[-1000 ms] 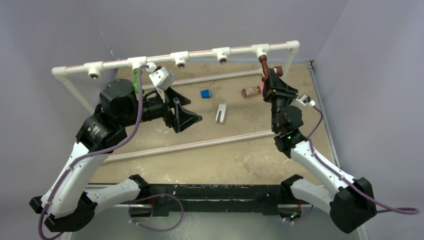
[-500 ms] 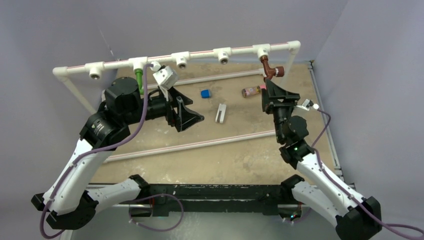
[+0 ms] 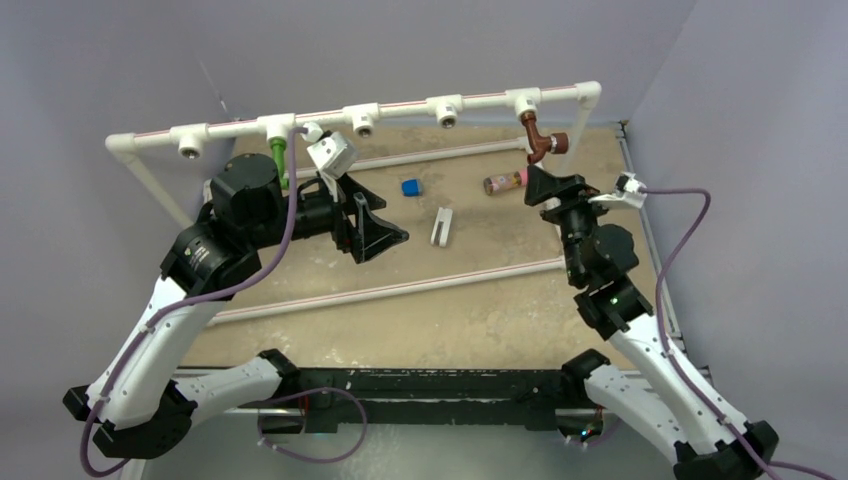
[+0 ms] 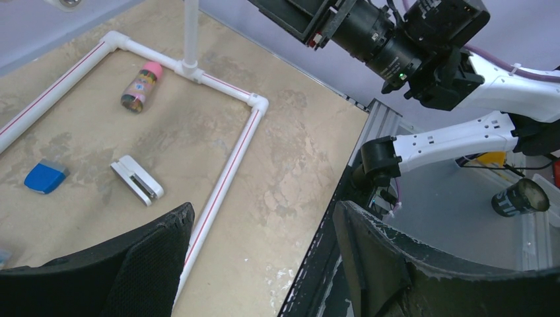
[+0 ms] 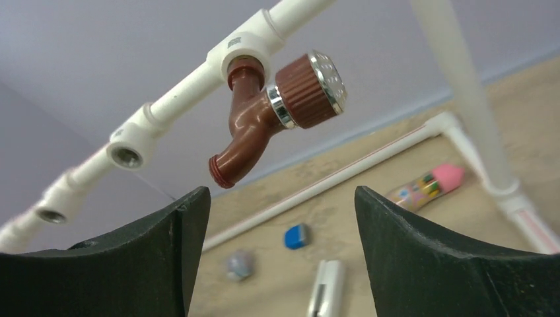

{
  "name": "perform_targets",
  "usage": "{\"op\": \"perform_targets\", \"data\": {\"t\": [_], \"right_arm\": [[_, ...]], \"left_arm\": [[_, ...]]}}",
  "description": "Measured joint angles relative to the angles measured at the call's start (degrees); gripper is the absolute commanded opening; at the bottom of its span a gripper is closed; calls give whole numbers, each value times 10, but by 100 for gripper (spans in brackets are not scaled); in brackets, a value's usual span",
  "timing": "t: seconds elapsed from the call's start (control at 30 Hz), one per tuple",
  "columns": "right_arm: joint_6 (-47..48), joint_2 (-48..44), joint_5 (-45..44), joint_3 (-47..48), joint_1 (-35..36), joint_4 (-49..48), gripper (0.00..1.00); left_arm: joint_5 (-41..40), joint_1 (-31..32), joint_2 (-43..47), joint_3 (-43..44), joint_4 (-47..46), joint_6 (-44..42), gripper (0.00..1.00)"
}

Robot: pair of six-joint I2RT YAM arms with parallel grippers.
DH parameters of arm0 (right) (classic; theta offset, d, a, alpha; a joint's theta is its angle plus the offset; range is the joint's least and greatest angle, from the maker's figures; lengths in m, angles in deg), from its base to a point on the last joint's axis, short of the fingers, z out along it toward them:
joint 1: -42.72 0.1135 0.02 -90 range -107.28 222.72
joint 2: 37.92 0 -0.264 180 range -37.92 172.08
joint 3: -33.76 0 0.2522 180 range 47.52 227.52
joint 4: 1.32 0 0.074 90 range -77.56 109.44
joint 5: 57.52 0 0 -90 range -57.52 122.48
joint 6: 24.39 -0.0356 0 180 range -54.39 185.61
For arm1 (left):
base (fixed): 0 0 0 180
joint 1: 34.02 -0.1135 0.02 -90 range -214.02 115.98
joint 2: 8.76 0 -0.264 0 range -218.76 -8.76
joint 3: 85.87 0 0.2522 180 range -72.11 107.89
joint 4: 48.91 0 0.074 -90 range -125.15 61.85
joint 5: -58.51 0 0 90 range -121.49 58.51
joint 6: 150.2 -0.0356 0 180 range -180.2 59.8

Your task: Install the water faucets

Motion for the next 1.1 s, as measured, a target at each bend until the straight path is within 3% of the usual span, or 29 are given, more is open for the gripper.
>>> {"op": "perform_targets", "data": {"t": [0.23, 0.6, 0.97, 1.1], "right_arm": [[289, -13, 48, 42, 0, 49, 93], [697, 9, 84, 76, 5, 141, 96], [1092, 59, -11, -7, 57, -101, 98], [1189, 94, -21, -9, 83, -195, 98]], "left_arm": [[0, 0, 0, 0, 0, 0, 77], [0, 0, 0, 0, 0, 0, 77], [0, 0, 0, 0, 0, 0, 77], [0, 0, 0, 0, 0, 0, 77]]}}
